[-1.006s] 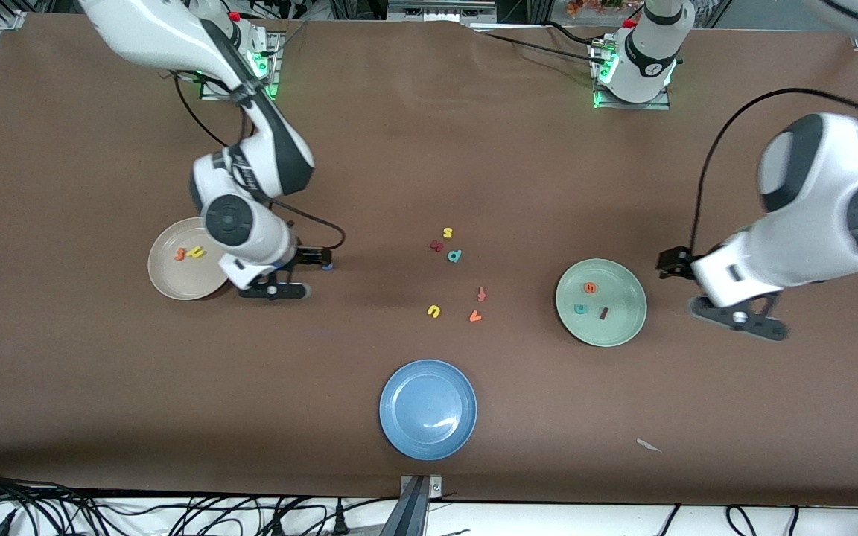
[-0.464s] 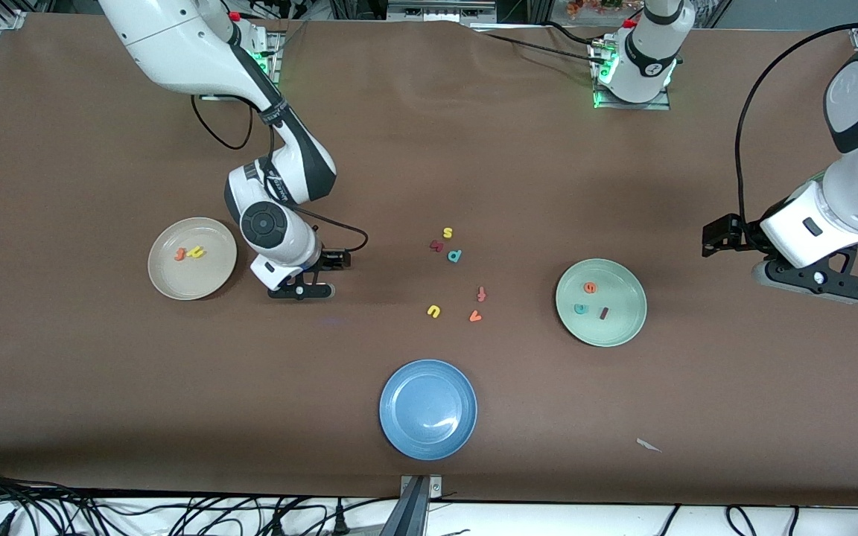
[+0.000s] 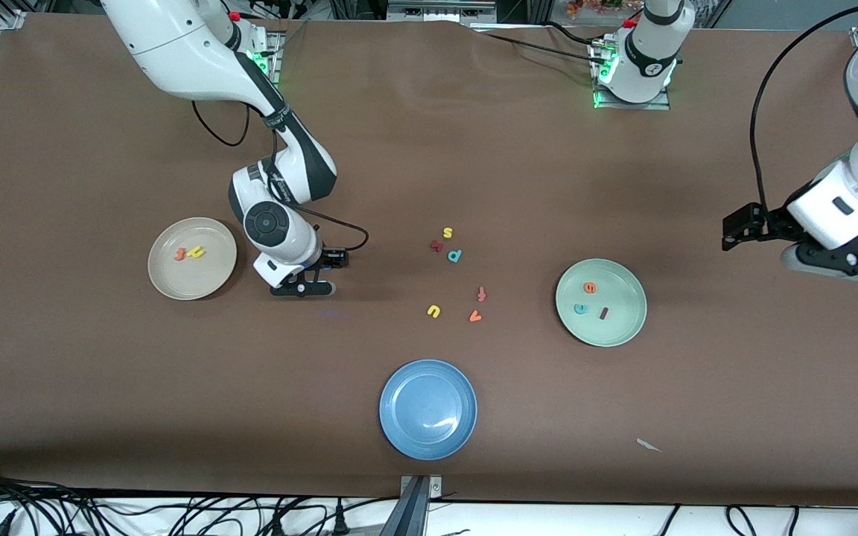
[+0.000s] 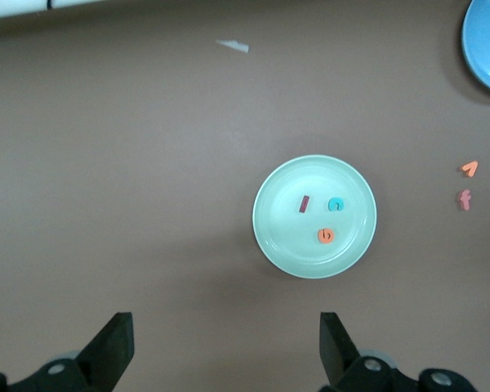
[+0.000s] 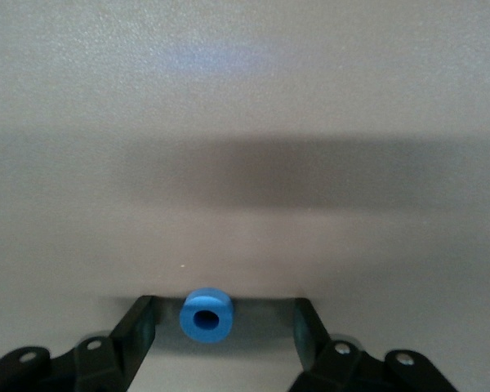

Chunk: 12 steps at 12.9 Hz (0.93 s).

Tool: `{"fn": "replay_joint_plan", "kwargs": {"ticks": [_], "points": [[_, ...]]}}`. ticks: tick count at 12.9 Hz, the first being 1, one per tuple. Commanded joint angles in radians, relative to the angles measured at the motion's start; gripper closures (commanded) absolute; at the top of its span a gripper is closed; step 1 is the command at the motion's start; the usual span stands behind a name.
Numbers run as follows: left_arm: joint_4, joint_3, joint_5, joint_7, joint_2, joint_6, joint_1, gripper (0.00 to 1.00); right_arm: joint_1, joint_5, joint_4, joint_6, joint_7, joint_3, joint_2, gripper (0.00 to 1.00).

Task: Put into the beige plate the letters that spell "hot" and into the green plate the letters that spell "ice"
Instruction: 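Grasp blue o with the right gripper and carry it to white plate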

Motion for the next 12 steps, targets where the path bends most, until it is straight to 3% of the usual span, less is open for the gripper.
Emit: {"fn": "replay_joint_plan", "kwargs": {"ticks": [1,6,10,12], "points": [[-0.088,0.015,0.05,0.021,-0.091,0.038,-0.015,0.0,0.0,0.014,-0.013,0.019,-0.003,0.0,0.002,0.39],[-0.096,0.022,0.048,0.022,-0.097,0.03,-0.015,0.0,0.0,0.014,-0.011,0.018,-0.004,0.0,0.002,0.55],[-0.105,0.022,0.048,0.024,-0.106,0.03,-0.015,0.0,0.002,0.014,-0.011,0.012,-0.004,-0.001,-0.008,0.55],[-0.116,0.022,0.048,0.022,-0.114,0.03,-0.017,0.0,0.002,0.014,-0.011,0.012,-0.004,-0.001,-0.008,0.65]]}}
